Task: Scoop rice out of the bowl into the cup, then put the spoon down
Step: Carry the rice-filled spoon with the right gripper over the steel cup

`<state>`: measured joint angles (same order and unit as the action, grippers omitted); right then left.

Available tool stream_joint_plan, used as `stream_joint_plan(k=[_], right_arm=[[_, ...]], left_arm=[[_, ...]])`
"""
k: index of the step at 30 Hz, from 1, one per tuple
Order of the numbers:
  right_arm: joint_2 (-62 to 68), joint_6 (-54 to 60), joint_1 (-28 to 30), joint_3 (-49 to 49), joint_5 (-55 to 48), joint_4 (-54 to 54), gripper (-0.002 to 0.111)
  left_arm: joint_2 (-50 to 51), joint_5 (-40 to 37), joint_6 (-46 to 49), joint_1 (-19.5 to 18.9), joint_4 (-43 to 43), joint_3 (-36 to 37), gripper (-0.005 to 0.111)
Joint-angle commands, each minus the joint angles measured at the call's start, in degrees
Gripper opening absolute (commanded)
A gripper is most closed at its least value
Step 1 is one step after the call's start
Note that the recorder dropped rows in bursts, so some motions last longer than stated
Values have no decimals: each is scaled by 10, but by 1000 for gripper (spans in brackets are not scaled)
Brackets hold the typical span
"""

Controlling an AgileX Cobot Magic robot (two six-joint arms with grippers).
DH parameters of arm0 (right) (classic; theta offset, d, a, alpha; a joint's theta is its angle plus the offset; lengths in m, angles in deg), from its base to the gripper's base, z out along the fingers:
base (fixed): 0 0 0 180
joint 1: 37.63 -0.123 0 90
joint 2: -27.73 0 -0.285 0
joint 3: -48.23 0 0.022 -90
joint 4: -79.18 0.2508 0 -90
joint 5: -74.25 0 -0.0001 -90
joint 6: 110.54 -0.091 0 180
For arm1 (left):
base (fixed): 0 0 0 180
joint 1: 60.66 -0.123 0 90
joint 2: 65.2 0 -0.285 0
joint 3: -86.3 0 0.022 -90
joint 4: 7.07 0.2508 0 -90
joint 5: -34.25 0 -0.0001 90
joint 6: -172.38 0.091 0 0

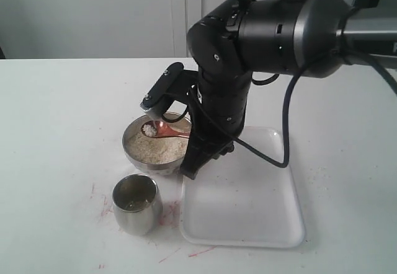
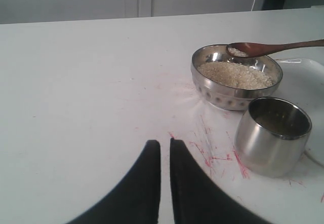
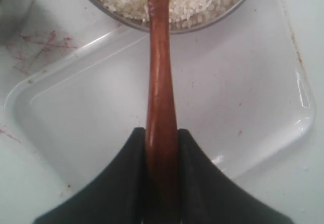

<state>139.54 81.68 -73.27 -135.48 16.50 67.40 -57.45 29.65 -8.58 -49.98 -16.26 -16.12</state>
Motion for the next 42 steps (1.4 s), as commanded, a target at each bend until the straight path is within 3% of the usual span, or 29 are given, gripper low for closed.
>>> stream_joint_plan(k=[1, 12, 21, 30, 42], right_arm=[[-30, 7, 3, -4, -22, 6, 0], [-139, 7, -9, -3, -122, 12, 0], [-218, -39, -113, 10, -122, -6, 0], [-230, -113, -205, 84, -122, -3, 0], [-230, -180, -232, 152, -108, -23, 0]], left_arm=[[0, 2, -1, 1, -6, -4, 14], [0, 2, -1, 1, -6, -4, 14], [0, 2, -1, 1, -6, -4, 14], [0, 2, -1, 1, -6, -4, 14], [0, 2, -1, 1, -6, -4, 14]])
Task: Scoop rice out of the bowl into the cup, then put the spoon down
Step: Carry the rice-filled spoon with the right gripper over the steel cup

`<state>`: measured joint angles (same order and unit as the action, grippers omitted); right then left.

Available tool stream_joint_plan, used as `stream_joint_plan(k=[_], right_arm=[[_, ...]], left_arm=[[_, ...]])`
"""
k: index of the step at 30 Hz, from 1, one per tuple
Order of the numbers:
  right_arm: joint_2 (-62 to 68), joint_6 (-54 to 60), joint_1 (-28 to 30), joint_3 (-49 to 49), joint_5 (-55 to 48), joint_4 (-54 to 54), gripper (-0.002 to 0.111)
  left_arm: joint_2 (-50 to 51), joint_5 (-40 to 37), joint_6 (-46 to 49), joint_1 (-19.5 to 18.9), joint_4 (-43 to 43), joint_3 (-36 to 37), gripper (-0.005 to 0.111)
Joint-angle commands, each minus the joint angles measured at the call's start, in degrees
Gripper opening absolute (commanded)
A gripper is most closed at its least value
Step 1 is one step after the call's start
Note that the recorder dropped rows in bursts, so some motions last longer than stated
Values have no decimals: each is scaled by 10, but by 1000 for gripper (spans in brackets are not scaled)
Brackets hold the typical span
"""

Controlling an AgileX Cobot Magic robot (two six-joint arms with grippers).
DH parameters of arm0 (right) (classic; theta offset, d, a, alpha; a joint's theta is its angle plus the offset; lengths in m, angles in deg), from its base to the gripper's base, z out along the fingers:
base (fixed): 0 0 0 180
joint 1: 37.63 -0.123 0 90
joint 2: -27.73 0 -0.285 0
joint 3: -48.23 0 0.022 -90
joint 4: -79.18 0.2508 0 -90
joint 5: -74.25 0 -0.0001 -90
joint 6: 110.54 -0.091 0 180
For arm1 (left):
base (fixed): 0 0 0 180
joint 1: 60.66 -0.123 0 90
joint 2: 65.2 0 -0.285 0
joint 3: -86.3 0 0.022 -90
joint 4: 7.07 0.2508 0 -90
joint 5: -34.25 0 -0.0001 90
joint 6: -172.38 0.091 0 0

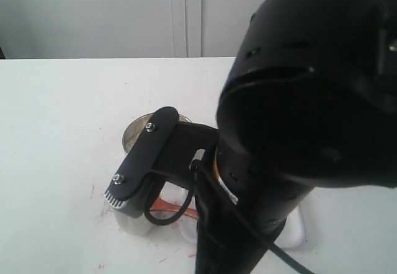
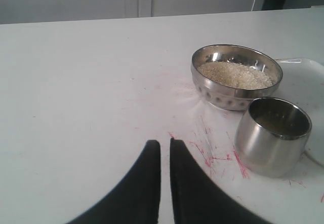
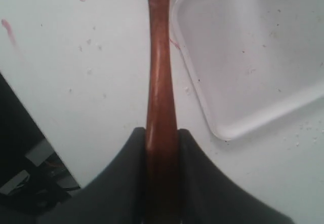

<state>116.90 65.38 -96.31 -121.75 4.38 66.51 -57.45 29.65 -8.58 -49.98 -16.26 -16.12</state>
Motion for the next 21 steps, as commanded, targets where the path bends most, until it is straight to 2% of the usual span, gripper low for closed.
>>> stream_joint_plan(k=[1, 5, 21], right_arm=[[0, -23, -2, 19, 25, -21, 0], [29, -51, -2, 20, 34, -87, 0], [104, -51, -2, 20, 58, -162, 0]], left_arm=[[0, 2, -1, 1, -6, -4, 14], [0, 2, -1, 1, -6, -4, 14], [0, 2, -1, 1, -6, -4, 14]])
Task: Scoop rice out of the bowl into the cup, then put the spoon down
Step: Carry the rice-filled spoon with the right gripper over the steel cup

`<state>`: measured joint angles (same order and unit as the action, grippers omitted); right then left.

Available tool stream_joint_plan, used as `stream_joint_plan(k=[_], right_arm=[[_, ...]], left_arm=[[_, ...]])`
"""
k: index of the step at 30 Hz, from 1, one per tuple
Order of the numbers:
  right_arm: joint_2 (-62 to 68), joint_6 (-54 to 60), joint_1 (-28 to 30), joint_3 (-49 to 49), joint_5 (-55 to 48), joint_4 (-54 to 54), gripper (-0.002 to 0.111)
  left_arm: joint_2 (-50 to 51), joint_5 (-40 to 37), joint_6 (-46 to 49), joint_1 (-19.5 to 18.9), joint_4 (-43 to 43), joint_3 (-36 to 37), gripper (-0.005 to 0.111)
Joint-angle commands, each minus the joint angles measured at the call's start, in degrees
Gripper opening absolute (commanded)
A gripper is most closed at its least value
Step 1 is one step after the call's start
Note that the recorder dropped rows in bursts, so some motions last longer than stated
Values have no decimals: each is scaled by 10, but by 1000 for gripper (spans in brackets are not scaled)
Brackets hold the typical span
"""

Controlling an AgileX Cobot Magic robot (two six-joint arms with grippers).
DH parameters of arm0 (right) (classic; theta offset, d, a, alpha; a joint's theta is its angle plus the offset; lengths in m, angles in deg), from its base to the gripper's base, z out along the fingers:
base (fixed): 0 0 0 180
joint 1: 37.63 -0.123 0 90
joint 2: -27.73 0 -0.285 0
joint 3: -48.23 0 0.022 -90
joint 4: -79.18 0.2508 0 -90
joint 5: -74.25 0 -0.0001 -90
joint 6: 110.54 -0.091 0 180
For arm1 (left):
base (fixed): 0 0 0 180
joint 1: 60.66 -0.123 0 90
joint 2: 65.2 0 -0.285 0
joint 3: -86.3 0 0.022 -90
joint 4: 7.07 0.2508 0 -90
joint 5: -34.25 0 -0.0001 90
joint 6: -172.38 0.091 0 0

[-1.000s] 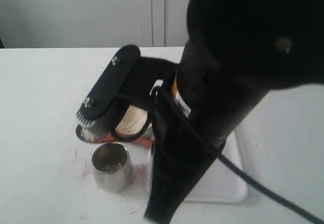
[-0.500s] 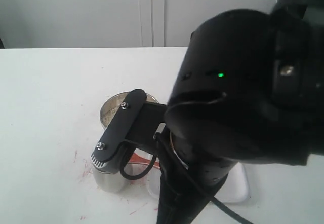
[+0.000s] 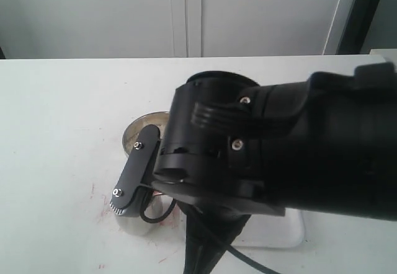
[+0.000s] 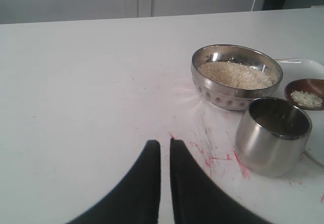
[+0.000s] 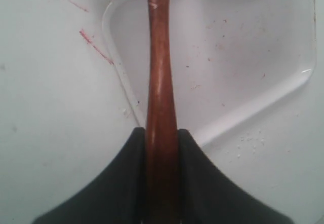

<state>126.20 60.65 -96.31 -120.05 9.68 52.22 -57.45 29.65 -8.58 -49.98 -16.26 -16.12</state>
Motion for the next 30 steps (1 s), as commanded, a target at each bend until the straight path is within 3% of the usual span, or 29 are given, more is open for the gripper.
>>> stream_joint_plan(k=[1, 30], right_arm=[[14, -4, -2, 3, 5, -24, 0], [29, 67, -2, 3, -2, -147, 0]], left_arm=[[0, 2, -1, 1, -6, -4, 14], [0, 2, -1, 1, -6, -4, 14]])
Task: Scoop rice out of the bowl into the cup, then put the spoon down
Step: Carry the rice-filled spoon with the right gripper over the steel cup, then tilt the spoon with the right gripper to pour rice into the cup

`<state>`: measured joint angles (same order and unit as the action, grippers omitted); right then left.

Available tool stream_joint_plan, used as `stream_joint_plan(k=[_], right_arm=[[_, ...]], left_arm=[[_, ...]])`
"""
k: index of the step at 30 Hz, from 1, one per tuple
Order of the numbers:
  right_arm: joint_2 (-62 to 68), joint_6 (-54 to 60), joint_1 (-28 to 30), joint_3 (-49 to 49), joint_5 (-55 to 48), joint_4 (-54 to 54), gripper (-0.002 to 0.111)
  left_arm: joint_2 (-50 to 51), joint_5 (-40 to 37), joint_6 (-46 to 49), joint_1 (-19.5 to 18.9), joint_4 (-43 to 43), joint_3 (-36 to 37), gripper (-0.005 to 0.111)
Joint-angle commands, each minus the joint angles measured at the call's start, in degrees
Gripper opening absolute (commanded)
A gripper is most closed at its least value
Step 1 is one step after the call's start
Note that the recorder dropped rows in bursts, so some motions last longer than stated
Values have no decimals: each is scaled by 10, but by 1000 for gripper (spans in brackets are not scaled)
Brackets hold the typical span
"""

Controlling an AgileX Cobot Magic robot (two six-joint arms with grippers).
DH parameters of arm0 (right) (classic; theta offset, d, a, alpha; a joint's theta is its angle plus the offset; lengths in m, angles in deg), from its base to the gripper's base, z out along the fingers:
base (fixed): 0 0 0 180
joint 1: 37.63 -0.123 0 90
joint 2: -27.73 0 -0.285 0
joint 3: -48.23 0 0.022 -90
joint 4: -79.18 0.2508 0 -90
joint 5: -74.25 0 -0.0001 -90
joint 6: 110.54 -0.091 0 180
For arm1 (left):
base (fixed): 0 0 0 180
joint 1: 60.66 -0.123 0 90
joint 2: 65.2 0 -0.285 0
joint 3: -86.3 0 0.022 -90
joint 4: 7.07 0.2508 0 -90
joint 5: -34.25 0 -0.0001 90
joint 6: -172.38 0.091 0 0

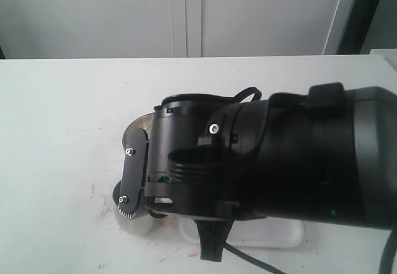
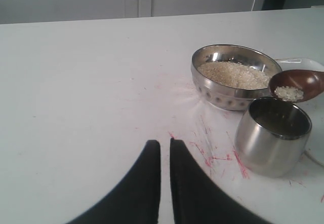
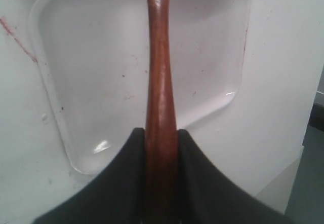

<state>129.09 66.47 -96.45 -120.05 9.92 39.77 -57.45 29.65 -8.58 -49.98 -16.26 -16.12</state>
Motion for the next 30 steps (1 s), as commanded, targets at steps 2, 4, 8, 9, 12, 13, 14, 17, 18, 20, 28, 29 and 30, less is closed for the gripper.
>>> stream_joint_plan(k=[2, 4, 8, 9, 12, 13, 14, 17, 18, 20, 28, 29, 30], right_arm=[[0, 14, 0, 3, -4, -28, 0], [0, 25, 0, 3, -4, -36, 0], [0, 57, 0, 3, -4, -39, 0], [0, 58, 0, 3, -4, -39, 0], [0, 62, 0, 3, -3, -41, 0], [0, 68, 0, 3, -2, -41, 0], [0, 79, 0, 3, 0, -41, 0], [0, 110, 0, 3, 3, -44, 0], [0, 119, 0, 3, 3, -44, 0], [0, 123, 0, 3, 3, -54, 0], [0, 160, 0, 3, 0, -85, 0], [0, 164, 0, 3, 0, -86, 0], [0, 165, 0, 3, 0, -87, 0]], left_arm=[[0, 2, -1, 1, -6, -4, 14], [0, 2, -1, 1, -6, -4, 14], [0, 2, -1, 1, -6, -4, 14], [0, 2, -1, 1, -6, -4, 14], [0, 2, -1, 1, -6, -4, 14], [0, 2, -1, 1, -6, -4, 14], [0, 2, -1, 1, -6, -4, 14], [0, 2, -1, 1, -6, -4, 14], [0, 2, -1, 1, -6, -4, 14], [0, 2, -1, 1, -6, -4, 14], [0, 2, -1, 1, -6, -4, 14], [0, 2, -1, 1, -6, -4, 14], [0, 2, -1, 1, -6, -4, 14]])
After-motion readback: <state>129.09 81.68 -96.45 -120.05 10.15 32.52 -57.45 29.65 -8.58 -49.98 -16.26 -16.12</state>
